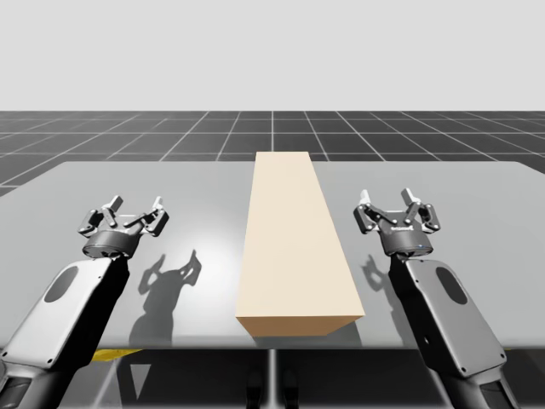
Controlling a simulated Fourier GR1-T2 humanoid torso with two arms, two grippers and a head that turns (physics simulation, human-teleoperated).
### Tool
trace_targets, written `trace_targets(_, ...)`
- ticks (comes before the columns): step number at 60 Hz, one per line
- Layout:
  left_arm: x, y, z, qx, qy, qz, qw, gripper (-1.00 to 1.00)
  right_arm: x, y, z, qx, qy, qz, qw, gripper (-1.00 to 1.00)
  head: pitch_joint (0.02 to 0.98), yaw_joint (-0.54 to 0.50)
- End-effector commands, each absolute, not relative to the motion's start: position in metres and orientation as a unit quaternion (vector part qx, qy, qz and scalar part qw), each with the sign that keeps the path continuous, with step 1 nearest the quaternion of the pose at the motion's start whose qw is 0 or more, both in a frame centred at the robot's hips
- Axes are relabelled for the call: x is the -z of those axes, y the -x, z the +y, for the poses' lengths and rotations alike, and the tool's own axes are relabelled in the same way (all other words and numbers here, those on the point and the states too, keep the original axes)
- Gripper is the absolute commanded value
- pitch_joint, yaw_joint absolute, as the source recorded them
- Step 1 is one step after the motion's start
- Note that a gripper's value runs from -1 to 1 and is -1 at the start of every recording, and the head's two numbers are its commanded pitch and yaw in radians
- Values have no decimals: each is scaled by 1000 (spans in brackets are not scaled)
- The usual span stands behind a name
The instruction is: Retrieve the object from inside the box.
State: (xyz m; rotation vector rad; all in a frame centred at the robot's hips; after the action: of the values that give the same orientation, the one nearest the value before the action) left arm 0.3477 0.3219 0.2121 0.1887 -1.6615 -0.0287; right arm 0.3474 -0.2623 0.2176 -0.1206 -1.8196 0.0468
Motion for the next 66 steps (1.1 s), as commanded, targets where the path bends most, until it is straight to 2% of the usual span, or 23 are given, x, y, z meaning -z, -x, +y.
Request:
trace_targets(1, -211, -348, 321, 16, -84, -737, 670, -1000, -214, -346, -260, -22, 46, -787, 615, -1000, 57, -7)
trace_targets(4, -211, -348, 321, 17, -84, -733, 675, -1000, -213, -347, -257, -27, 50, -783, 620, -1000, 57, -8)
trace_targets(6, -209, -349, 321, 20, -79, -722, 687, -1000, -210, -348, -255, -36, 33, -772, 634, -1000, 58, -8)
trace_targets(9, -204, -351, 319, 37, -72, -700, 709, -1000, -206, -350, -254, -45, 38, -760, 648, -1000, 59, -8)
trace_targets(11, -200, -352, 316, 52, -75, -689, 719, -1000, -203, -351, -253, -58, 32, -750, 658, -1000, 60, -8)
trace_targets(12, -197, -352, 313, 69, -64, -676, 731, -1000, -201, -351, -252, -62, 19, -740, 669, -1000, 60, -6)
trace_targets(15, -194, -351, 307, 92, -64, -668, 736, -1000, -196, -351, -248, -85, -1, -727, 681, -1000, 61, -5)
trace_targets(17, -190, -348, 300, 126, -46, -657, 742, -1000, -192, -349, -245, -109, -25, -712, 693, -1000, 62, -6)
trace_targets(23, -186, -338, 281, 202, -12, -653, 729, -1000, -186, -341, -232, -168, -75, -692, 699, -1000, 62, -8)
trace_targets(28, -184, -325, 265, 265, 27, -644, 717, -1000, -184, -331, -224, -225, -116, -679, 689, -1000, 63, -11)
trace_targets(37, -181, -309, 241, 334, 68, -634, 694, -1000, -180, -323, -214, -280, -130, -676, 669, -1000, 68, -14)
trace_targets(38, -181, -304, 233, 348, 83, -630, 690, -1000, -179, -321, -212, -292, -138, -674, 665, -1000, 68, -15)
trace_targets(49, -178, -286, 199, 398, 121, -614, 671, -1000, -179, -311, -203, -343, -159, -675, 634, -1000, 68, -23)
trace_targets(60, -184, -274, 180, 416, 166, -608, 656, -1000, -178, -311, -199, -346, -157, -681, 627, -1000, 74, -29)
trace_targets(66, -182, -274, 169, 428, 176, -599, 653, -1000, -178, -310, -198, -348, -158, -682, 623, -1000, 74, -25)
